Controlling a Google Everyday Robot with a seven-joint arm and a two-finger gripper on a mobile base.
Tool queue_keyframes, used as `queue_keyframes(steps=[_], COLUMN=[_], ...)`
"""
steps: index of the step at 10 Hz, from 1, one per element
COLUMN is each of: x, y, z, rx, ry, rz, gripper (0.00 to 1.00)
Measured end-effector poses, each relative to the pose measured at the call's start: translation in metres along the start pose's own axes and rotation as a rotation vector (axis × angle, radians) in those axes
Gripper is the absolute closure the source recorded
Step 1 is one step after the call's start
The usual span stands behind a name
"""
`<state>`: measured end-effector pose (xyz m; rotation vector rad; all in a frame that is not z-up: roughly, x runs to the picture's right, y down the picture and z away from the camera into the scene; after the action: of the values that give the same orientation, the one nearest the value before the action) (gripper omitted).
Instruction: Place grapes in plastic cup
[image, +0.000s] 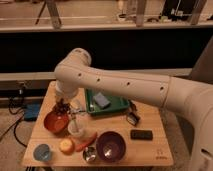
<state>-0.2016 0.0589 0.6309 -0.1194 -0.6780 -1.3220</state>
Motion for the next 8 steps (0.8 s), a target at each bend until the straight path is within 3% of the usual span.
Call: queue_keyframes(steps=[3, 5, 8], x=[-0.035, -0.053, -0.081], y=[0.001, 0.002, -0.001], z=[0.005, 0.006, 0.008], rx=[-0.085, -0.116, -0.071], ry=[-0.019, -0.029, -0.109], rz=[-0.057, -0.081, -0.110], gripper=[1.00, 1.00, 1.00])
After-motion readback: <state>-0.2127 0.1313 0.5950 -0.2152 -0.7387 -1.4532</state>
